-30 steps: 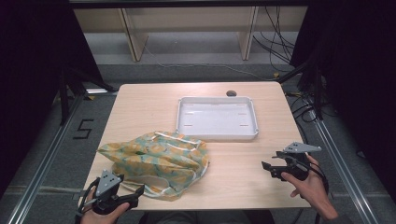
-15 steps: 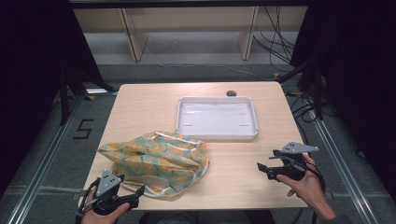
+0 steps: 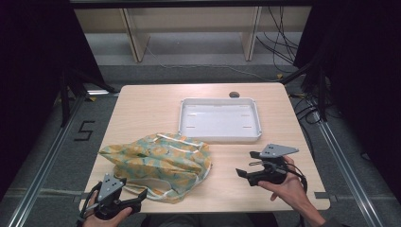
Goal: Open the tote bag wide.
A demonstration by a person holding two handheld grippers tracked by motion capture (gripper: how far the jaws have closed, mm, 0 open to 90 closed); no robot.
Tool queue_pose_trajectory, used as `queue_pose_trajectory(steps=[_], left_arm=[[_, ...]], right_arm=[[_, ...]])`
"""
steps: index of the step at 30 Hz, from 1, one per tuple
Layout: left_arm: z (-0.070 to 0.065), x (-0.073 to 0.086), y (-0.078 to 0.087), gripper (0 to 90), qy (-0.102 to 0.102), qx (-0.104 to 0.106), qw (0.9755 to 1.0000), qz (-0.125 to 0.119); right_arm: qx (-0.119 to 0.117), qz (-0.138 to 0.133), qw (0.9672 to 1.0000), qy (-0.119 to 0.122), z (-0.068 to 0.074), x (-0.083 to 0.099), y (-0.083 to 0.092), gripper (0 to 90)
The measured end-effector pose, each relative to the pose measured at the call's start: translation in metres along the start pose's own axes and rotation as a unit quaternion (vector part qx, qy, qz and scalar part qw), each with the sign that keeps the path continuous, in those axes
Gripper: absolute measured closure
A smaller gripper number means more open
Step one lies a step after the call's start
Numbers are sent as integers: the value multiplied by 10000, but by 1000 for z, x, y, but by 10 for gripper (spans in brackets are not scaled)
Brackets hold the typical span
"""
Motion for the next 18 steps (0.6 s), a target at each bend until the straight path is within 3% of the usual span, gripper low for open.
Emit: queue_pose_trajectory(steps=[1, 3, 6, 10, 11, 12, 18], left_arm=[[1, 0, 0, 173, -115, 12, 9999, -29], [0, 0, -1, 172, -23, 49, 10000, -82], [0, 0, -1, 173, -11, 60, 9999, -119], [-2, 1, 0, 173, 44, 58, 9999, -98], [0, 1, 1, 173, -102, 29, 9999, -93], [0, 1, 1, 173, -102, 29, 9999, -93], [-1, 1, 0, 173, -81, 23, 9999, -96]], right_arm=[[0, 0, 10000, 0, 0, 0, 0, 165], [-117, 15, 9994, 327, 14, -11, -9, 169], [-291, 64, 9988, 377, 25, -17, -16, 172], [-499, 16, 9959, 748, 41, -30, -29, 176], [-516, 19, 9953, 817, 43, -32, -31, 180], [-502, 6, 9946, 904, 44, -33, -33, 184], [-549, 88, 9939, 952, 54, -39, -42, 200]])
Point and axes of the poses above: each handheld gripper's, and its own axes: y roughly backward along the jaws, x roughly out of its underside, z roughly to its left, the point moved 1 cm from there along -y, roughly forward along the jaws, and after that the axes turned 14 degrees about z, right-handed, at the moved point
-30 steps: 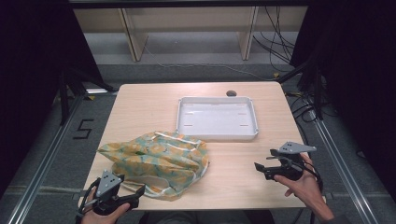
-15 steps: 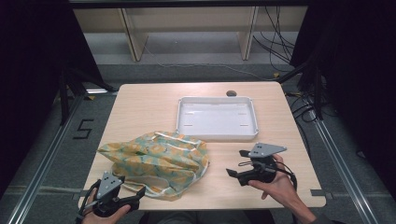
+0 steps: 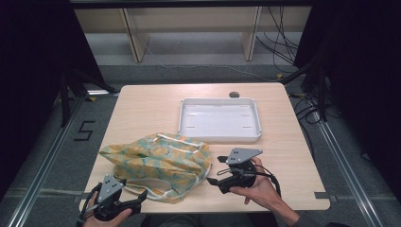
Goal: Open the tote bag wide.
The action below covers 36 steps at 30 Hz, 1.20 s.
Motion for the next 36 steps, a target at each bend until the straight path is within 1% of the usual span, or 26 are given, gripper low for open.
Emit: queue_pose_trajectory(steps=[1, 2, 5, 6, 9, 10, 12, 13, 14, 15, 16, 17, 18, 20, 21, 22, 23, 24, 25, 26, 27, 28, 30, 34, 35, 36], left_arm=[[0, 0, 0, 173, 0, -4, 10000, 2], [0, 0, -1, 173, -2, 23, 10000, -32], [0, 0, -1, 173, -8, 42, 10000, -34], [-1, 0, -1, 173, 40, 36, 10000, -26], [0, 0, -1, 173, -15, 24, 10000, -26], [0, 0, -1, 173, 13, 8, 10000, -6], [0, 0, -1, 173, -17, 37, 10000, -39], [-1, 0, 0, 173, 70, 16, 10000, 8], [-1, 0, 0, 173, 83, 28, 10000, 4], [-1, 0, 0, 173, 16, 26, 10000, 11], [-1, 0, 0, 173, 47, 10, 10000, 18], [-1, 0, 0, 173, 47, 10, 10000, 18], [-1, 0, 0, 173, 35, 24, 10000, 3], [-1, 0, 0, 173, 92, 22, 10000, 2], [0, 0, 0, 174, -21, 11, 10000, -3], [1, 0, 0, 174, -66, 4, 10000, -1], [1, 0, 0, 175, -51, 13, 10000, -6], [1, 0, 1, 175, -52, -15, 10000, 55], [0, 0, 1, 175, -26, 2, 10000, -3], [1, 0, 1, 175, -34, -4, 10000, 0], [1, 0, 1, 175, -34, -4, 10000, 0], [-1, 0, 2, 175, 83, -33, 9999, 63], [0, 0, 1, 175, 26, 18, 10000, -34], [1, 1, 1, 176, 55, 20, 10000, -44], [1, 1, 1, 176, 80, 20, 10000, -47], [1, 0, 1, 176, 10, 13, 10000, -65]], right_arm=[[-3, -58, 10000, 44, 3, -3, -4, 202], [-50, -10, 9998, 180, 5, -7, -7, 205], [-55, 27, 9997, 235, 10, -13, -16, 200], [-64, 70, 9996, 257, 12, -15, -20, 197], [-61, 140, 9991, 389, 16, -20, -30, 203], [-39, 131, 9989, 456, 18, -23, -35, 211], [-20, 225, 9983, 539, 19, -27, -41, 232], [-2, 185, 9985, 510, 19, -28, -45, 258], [-63, 285, 9983, 495, 19, -29, -47, 292], [-4, 266, 9983, 523, 19, -30, -50, 331], [18, 327, 9981, 517, 18, -32, -52, 381], [59, 318, 9978, 575, 18, -33, -54, 460], [59, 318, 9978, 575, 18, -33, -54, 460], [66, 394, 9973, 618, 16, -34, -57, 624], [63, 504, 9966, 646, 15, -34, -58, 707], [163, 509, 9965, 642, 14, -34, -60, 788], [214, 532, 9960, 683, 13, -33, -60, 879], [214, 532, 9960, 683, 13, -33, -60, 879], [210, 550, 9957, 719, 13, -34, -59, 895], [211, 635, 9952, 716, 13, -33, -57, 900], [211, 635, 9952, 716, 13, -33, -57, 900], [259, 621, 9947, 774, 12, -34, -56, 900], [281, 591, 9948, 775, 11, -34, -52, 900], [286, 613, 9955, 660, 7, -31, -43, 900], [255, 647, 9959, 574, 6, -29, -39, 900], [259, 657, 9961, 535, 5, -27, -37, 900]])
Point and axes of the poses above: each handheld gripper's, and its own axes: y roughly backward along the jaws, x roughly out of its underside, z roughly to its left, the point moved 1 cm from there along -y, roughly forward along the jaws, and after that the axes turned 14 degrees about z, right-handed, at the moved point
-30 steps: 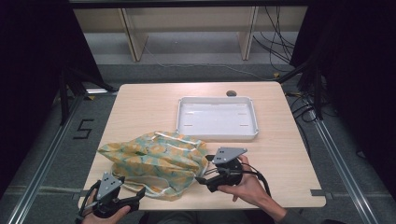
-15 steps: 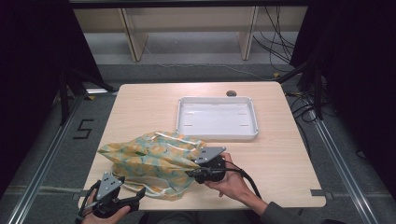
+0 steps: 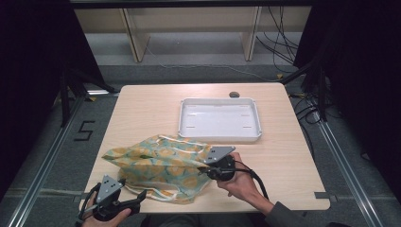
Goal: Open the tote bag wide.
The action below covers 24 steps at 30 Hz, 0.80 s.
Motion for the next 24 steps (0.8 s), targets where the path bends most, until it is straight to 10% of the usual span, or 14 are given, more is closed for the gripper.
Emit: queue_pose_trajectory(steps=[24], left_arm=[[-3, -1, -1, 184, -18, 112, 9999, -9]], right_arm=[[137, 73, 9959, -897, -44, 91, 76, 900]])
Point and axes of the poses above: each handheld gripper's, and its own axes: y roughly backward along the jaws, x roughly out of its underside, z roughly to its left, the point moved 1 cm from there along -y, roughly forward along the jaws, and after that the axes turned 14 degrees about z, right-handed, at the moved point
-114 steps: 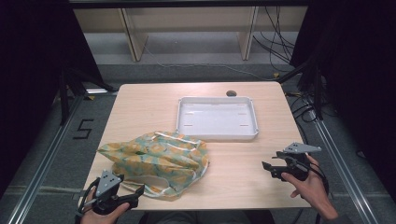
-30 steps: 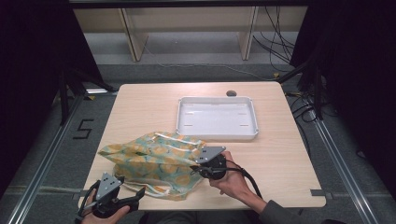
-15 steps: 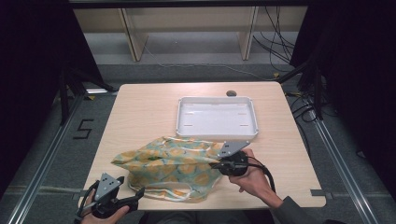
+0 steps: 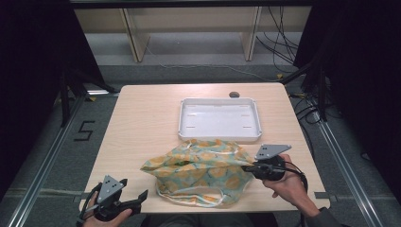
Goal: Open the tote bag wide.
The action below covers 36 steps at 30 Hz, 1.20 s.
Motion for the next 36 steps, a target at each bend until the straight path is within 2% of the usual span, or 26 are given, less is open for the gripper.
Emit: queue_pose_trajectory(steps=[1, 7, 10, 12, 13, 15, 18, 20, 21, 22, 23, 24, 25, 26, 27, 28, 29, 30, 31, 32, 33, 34, 35, 36], left_arm=[[0, 0, 0, 184, -15, 26, 10000, -6], [0, -1, -1, 187, -114, 87, 9999, -24], [-2, -1, 0, 197, -40, 126, 9999, -24], [-3, -2, -1, 201, -173, 159, 9997, -72], [-5, -3, -2, 201, -170, 194, 9996, -74], [-7, -5, -3, 216, -330, 251, 9991, -95], [-14, -10, -6, 224, -448, 346, 9983, -134], [-20, -17, -9, 256, -631, 445, 9967, -234], [-19, -21, -10, 269, -887, 421, 9949, -249], [-26, -23, -11, 273, -647, 564, 9959, -302], [-31, -27, -12, 286, -724, 586, 9951, -326], [-39, -36, -15, 307, -907, 683, 9928, -374], [-39, -36, -15, 311, -907, 683, 9928, -374], [-45, -40, -17, 311, -932, 753, 9921, -376], [-50, -44, -19, 325, -1029, 776, 9910, -363], [-55, -49, -22, 336, -1204, 786, 9888, -389], [-60, -53, -23, 341, -1259, 782, 9882, -397], [-64, -57, -25, 348, -1430, 780, 9857, -431], [-71, -61, -29, 354, -1409, 883, 9850, -466], [-74, -64, -30, 352, -1474, 887, 9839, -477], [-78, -67, -32, 343, -1520, 926, 9828, -498], [-82, -69, -34, 343, -1566, 961, 9819, -456], [-87, -72, -37, 344, -1584, 967, 9817, -427], [-90, -74, -39, 347, -1643, 983, 9808, -361]], right_arm=[[12, 24, 10000, -8, -6, 7, 4, 900], [82, 124, 9999, -77, -12, 19, 10, 900], [53, 182, 9998, -60, -18, 26, 15, 900], [50, 182, 9998, -115, -19, 28, 17, 900], [48, 175, 9998, -97, -21, 30, 18, 900], [12, 220, 9997, -120, -28, 34, 21, 900], [34, 227, 9996, -158, -30, 37, 23, 900], [-2, 227, 9994, -253, -31, 39, 24, 900], [16, 252, 9995, -185, -33, 40, 26, 900], [7, 234, 9994, -260, -32, 41, 26, 899], [-24, 222, 9995, -230, -33, 42, 27, 884], [-5, 138, 9994, -316, -33, 42, 29, 807], [-5, 138, 9994, -316, -33, 42, 29, 807], [-46, 156, 9995, -276, -33, 42, 30, 765], [-96, 125, 9991, -395, -30, 42, 31, 684], [-107, 66, 9992, -377, -29, 40, 33, 636], [-142, -55, 9994, -296, -28, 38, 34, 605], [-171, -145, 9993, -306, -26, 36, 35, 556], [-149, -267, 9994, -156, -26, 34, 36, 524], [-138, -433, 9988, -163, -23, 31, 38, 503], [-190, -655, 9977, -1, -21, 26, 41, 485], [-190, -655, 9977, -1, -21, 26, 41, 485], [-253, -708, 9971, -123, -18, 24, 42, 476], [-196, -801, 9965, -123, -17, 21, 41, 474]])
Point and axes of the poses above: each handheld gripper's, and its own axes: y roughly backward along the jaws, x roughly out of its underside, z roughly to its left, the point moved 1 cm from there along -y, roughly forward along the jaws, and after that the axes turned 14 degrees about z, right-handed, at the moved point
